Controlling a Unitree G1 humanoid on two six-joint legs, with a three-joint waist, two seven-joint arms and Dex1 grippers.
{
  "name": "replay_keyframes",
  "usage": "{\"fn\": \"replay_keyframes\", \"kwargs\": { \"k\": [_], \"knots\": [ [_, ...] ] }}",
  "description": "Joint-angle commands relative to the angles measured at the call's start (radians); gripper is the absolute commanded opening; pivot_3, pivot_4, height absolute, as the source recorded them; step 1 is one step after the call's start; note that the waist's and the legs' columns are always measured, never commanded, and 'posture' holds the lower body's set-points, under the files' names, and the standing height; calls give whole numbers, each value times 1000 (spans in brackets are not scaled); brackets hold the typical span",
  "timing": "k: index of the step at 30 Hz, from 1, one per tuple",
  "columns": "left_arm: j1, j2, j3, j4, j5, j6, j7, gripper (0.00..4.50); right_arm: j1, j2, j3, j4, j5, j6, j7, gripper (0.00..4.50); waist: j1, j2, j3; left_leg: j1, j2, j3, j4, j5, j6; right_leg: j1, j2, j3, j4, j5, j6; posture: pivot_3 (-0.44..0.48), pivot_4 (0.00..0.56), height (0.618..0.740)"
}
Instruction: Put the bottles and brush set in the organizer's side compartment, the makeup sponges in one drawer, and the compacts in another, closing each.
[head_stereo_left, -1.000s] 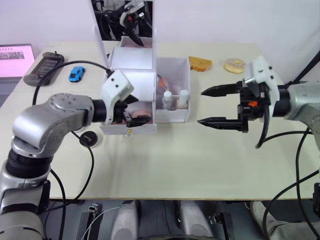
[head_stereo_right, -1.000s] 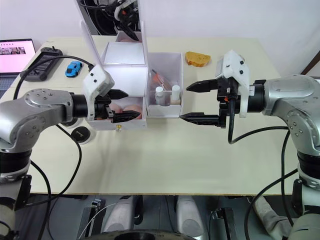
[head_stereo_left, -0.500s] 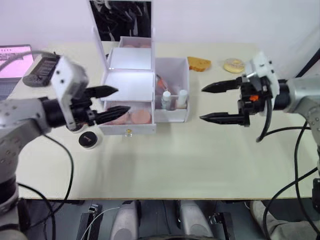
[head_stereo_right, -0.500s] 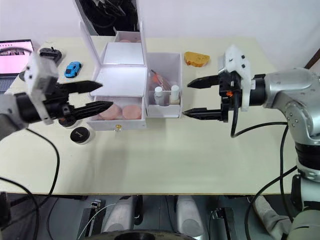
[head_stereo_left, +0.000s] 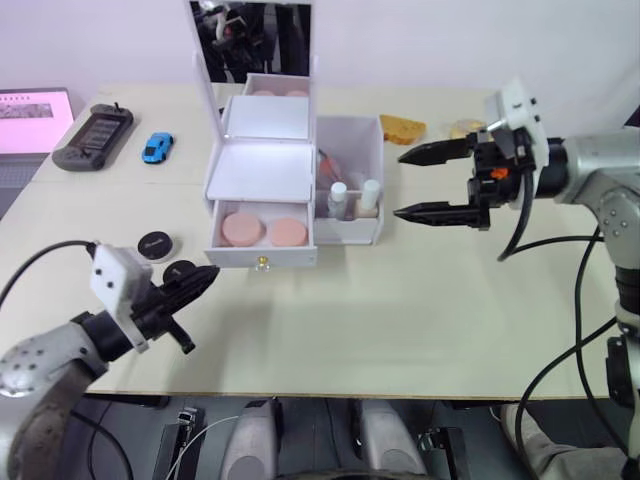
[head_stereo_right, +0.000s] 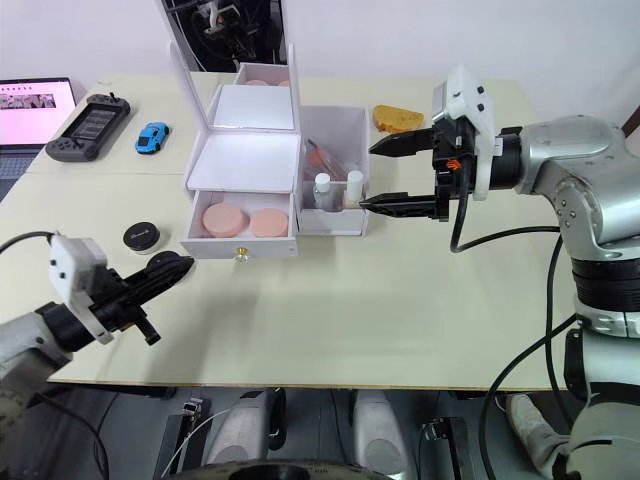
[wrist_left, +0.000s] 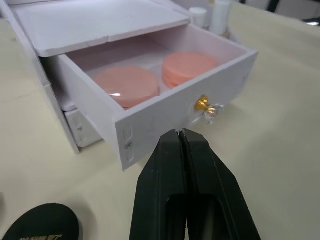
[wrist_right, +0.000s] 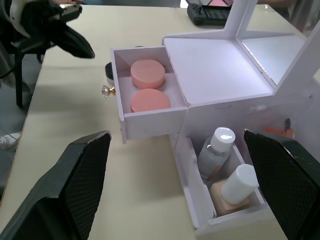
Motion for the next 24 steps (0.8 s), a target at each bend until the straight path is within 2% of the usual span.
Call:
{"fn": "replay_keyframes", "kwargs": {
  "k": [1,6,15,24],
  "knots": [
    [6,-38,-77,-3,92,-101,51,65,-33,-1,-24,-30,10,12,-5,4500,1,0,0,0,0,0,0,0,0,0,0,0,0,0,0,0,150,738],
    [-40,-80,-163,45,145,-149,94,65,-34,-6,-33,-50,16,35,-16,4500,1,0,0,0,0,0,-1,0,0,-1,0,0,0,0,0,0,150,738],
    [-120,-85,-192,128,170,-174,118,65,-9,-20,-55,-80,20,56,-27,4500,-1,0,0,0,0,0,-1,0,0,-1,1,0,1,0,0,0,150,738],
    [-338,-93,-256,314,221,-217,126,65,25,-41,-73,-109,19,64,-35,4500,18,0,0,0,0,-1,0,0,0,0,1,0,1,0,1,0,150,738]
  ]
}}
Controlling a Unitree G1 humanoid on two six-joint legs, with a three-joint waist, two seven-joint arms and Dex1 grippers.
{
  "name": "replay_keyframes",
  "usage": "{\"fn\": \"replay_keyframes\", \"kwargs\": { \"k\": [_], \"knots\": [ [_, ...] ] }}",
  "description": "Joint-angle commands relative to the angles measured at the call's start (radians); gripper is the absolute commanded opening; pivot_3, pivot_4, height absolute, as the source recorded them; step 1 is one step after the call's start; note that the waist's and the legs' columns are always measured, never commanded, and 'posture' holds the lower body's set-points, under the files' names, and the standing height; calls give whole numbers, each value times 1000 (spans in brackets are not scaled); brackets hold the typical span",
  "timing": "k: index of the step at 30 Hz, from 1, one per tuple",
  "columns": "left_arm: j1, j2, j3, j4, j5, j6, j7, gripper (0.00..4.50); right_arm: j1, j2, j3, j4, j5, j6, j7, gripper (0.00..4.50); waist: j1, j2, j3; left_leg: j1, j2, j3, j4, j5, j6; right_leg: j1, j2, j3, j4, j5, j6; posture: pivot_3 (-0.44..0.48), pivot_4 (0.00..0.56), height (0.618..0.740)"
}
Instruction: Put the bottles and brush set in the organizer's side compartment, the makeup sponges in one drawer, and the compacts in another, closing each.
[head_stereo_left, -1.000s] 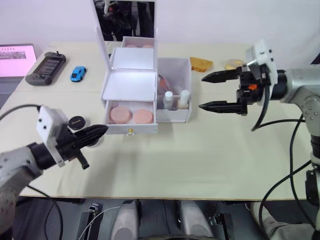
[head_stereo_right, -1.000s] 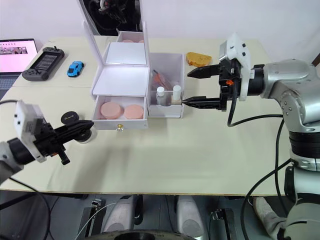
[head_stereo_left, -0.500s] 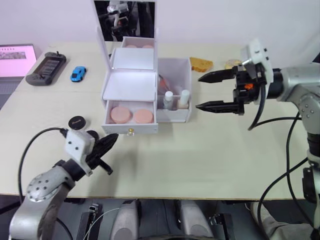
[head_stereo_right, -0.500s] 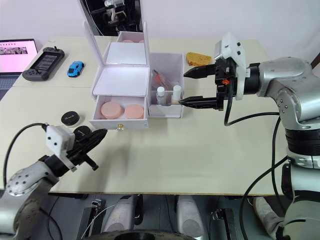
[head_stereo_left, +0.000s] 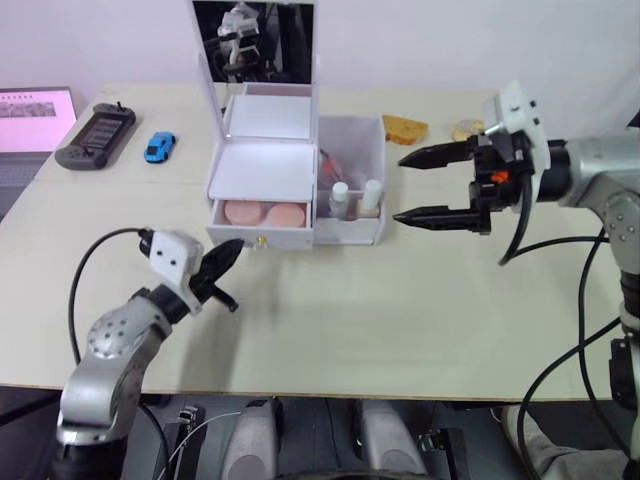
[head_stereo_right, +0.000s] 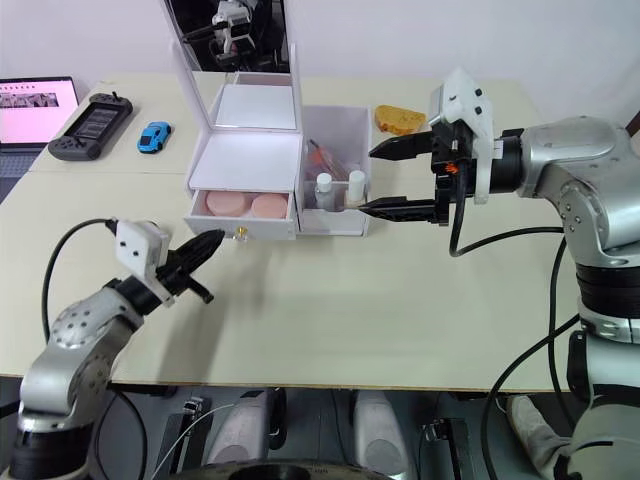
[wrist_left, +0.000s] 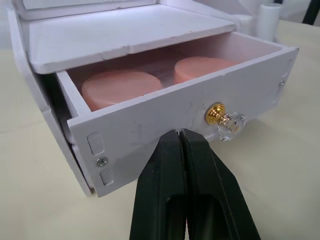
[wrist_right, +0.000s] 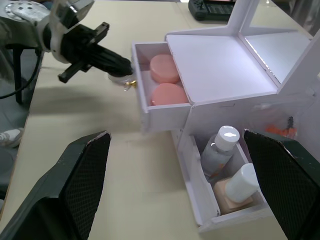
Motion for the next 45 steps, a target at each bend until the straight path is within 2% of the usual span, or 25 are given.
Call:
{"fn": "replay_keyframes", "kwargs": {
  "k": [1,13,24,29,36,39,45],
  "knots": [
    [-53,4,-12,20,18,-39,-1,65,3,-25,-54,-41,16,0,-8,4500,5,0,0,0,0,0,0,0,0,0,0,0,0,0,0,0,150,738],
    [-212,-37,-71,139,79,-76,33,65,8,-35,-68,-64,27,19,-30,4500,13,0,0,0,0,0,0,0,0,0,0,0,0,0,1,0,150,738],
    [-228,-56,-84,167,98,-87,41,65,-7,-40,-70,-62,41,30,-40,4500,13,0,0,0,0,0,2,0,0,1,0,0,0,1,2,0,150,738],
    [-207,-47,-64,133,70,-69,31,65,-1,-41,-69,-58,47,28,-31,4500,13,0,0,0,0,0,2,0,0,1,0,0,0,1,2,0,150,738],
    [20,-25,-19,-49,10,-14,31,65,12,-28,-51,-51,43,20,-39,4500,8,0,0,0,0,1,-3,0,0,-1,0,1,-1,1,3,0,150,738],
    [118,-36,-13,-103,11,-19,52,885,26,-26,-40,-49,31,14,-41,4500,11,0,0,0,1,0,-3,0,0,-2,0,0,-1,0,3,0,150,738],
    [253,-84,-13,-141,58,-109,99,3981,119,-50,-65,-57,28,8,-35,4500,12,0,0,-1,0,1,0,0,0,0,-1,1,-2,1,2,0,150,738]
  ]
}}
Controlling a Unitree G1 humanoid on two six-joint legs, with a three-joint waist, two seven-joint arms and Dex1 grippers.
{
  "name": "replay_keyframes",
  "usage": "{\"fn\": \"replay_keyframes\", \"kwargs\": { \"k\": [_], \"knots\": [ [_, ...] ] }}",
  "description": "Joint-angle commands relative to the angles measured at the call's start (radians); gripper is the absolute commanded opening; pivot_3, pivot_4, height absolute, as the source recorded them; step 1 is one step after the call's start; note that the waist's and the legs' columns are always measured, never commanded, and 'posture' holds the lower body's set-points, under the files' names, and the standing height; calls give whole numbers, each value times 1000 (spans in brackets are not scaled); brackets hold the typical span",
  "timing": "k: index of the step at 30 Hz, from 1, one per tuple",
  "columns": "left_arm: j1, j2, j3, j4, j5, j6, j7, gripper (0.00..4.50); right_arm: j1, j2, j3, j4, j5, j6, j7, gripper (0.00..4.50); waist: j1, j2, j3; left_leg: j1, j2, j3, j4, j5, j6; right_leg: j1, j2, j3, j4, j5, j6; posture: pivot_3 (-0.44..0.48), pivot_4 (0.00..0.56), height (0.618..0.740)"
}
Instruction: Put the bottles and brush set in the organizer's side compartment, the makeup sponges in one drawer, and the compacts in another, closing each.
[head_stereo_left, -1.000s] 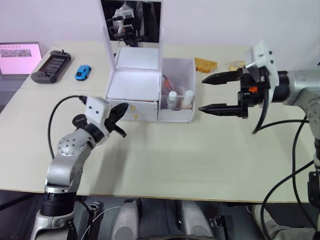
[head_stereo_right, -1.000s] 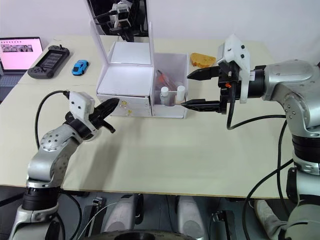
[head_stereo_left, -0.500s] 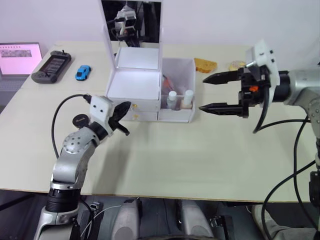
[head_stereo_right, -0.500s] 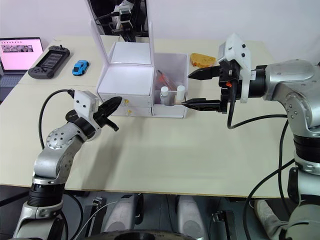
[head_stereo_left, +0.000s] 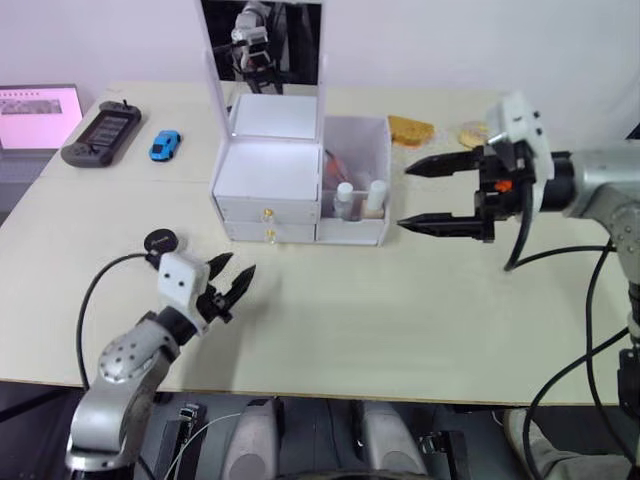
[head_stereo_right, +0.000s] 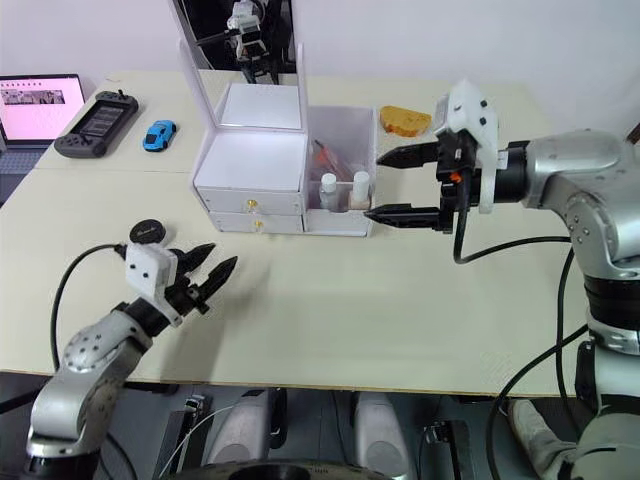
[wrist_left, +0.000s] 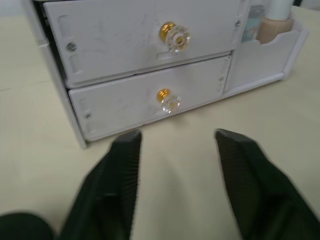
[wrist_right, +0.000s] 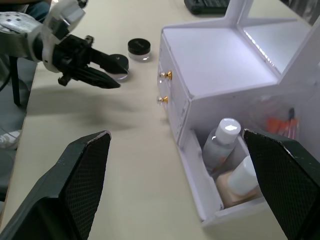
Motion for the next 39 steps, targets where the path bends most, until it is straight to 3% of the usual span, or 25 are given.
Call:
{"fn": "replay_keyframes", "kwargs": {
  "k": [1,13,25,28,31,33,34,39],
  "knots": [
    [26,-24,3,-33,38,-74,32,4463,38,-26,-46,-24,-5,-23,0,4500,0,0,0,0,0,0,0,0,0,0,0,0,0,0,0,0,150,738],
    [-180,-195,-173,243,190,-186,134,4463,61,-46,-83,-85,12,23,-53,4500,0,1,0,0,0,0,0,0,0,0,1,0,0,0,0,0,150,738],
    [-284,-266,-193,412,237,-258,179,4463,23,-58,-80,-111,26,64,-88,4500,1,1,0,0,0,-1,0,0,0,-1,1,0,0,0,0,0,150,738],
    [-294,-271,-200,433,246,-275,172,3260,10,-57,-75,-113,29,71,-94,4500,2,1,0,0,0,-1,-1,0,0,-1,1,0,0,0,0,0,150,738],
    [-305,-270,-196,452,236,-299,148,1836,-4,-57,-70,-112,32,78,-94,4500,2,1,0,0,0,-1,0,0,0,-1,1,0,0,0,0,0,150,738],
    [-312,-275,-188,456,226,-314,148,623,-11,-60,-69,-112,35,82,-92,4500,3,1,0,0,0,-1,0,0,0,-1,1,0,1,0,0,0,150,738],
    [-314,-277,-188,454,228,-316,151,266,-13,-62,-68,-113,36,84,-92,4500,3,1,0,0,0,-1,0,0,0,-1,1,0,1,0,0,0,150,738],
    [-307,-287,-198,442,234,-313,152,255,-20,-62,-64,-114,37,88,-91,4500,4,1,0,-1,-1,-1,0,0,0,-1,1,0,0,0,0,0,150,738]
  ]
}}
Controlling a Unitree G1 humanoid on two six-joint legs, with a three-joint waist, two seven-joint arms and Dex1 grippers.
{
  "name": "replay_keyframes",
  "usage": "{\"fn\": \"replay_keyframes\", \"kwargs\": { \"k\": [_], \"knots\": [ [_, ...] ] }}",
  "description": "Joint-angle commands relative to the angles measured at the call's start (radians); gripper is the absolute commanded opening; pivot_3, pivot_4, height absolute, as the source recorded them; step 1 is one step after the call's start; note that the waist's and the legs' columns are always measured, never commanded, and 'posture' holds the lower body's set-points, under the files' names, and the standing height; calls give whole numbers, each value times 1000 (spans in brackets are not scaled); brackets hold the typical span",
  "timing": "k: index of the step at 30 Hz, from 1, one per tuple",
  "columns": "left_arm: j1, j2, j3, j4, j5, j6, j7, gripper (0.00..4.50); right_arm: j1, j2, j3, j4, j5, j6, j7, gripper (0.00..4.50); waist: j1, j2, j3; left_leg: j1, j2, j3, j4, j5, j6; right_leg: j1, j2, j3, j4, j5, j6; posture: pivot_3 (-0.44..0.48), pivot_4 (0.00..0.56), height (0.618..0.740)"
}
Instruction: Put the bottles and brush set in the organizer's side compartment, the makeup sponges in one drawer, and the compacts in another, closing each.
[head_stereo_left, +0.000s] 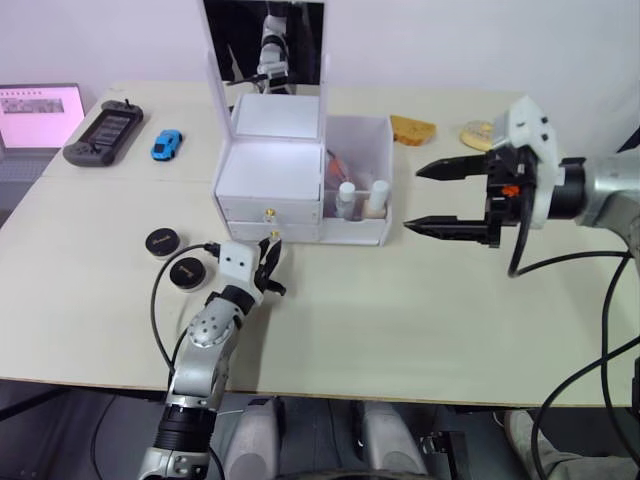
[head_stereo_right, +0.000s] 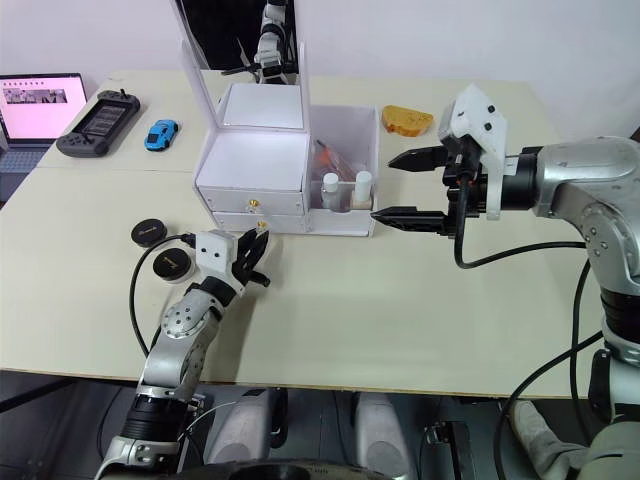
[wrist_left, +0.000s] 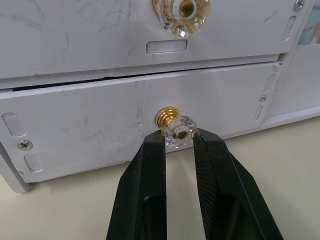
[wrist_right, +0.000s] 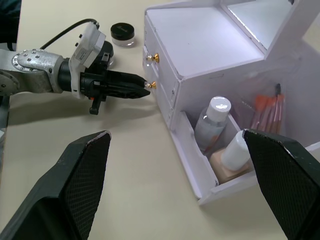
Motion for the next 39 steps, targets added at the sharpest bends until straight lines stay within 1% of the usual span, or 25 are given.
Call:
{"fn": "replay_keyframes", "kwargs": {
  "k": [1,6,9,15,19,30,39],
  "knots": [
    [-7,-10,-19,-44,-1,-21,-3,255,-28,-15,-19,-21,10,1,1,4500,0,0,0,0,0,0,0,0,0,0,0,0,0,0,0,0,150,738],
    [52,21,-41,-103,14,-16,-29,255,-23,-8,-12,-12,2,-11,7,4500,-2,0,0,0,0,0,-1,0,0,0,0,0,0,0,0,0,150,738],
    [100,56,-39,-163,-6,-3,-65,255,-16,-5,-11,-10,3,-14,10,4500,-2,0,0,0,0,0,-1,0,0,-1,0,0,0,0,0,0,150,738],
    [210,137,-19,-310,-79,60,-146,254,-12,-4,-3,-5,6,-12,23,4500,-5,0,0,0,0,0,-2,0,0,-1,0,0,0,0,0,0,150,738],
    [273,158,-6,-388,-130,91,-164,251,-12,-6,-2,0,3,-18,30,4500,-5,0,0,0,0,0,-1,0,0,-2,-1,0,0,0,0,0,150,738],
    [379,206,35,-440,-162,90,-181,236,-11,10,5,18,-5,-38,33,4500,-8,0,0,0,1,1,-2,0,0,-3,-1,0,0,0,0,0,150,738],
    [397,220,68,-447,-210,105,-194,222,-11,15,14,36,-16,-66,39,4500,-11,0,0,0,1,1,-2,0,0,-3,-1,0,0,0,0,0,150,738]
  ]
}}
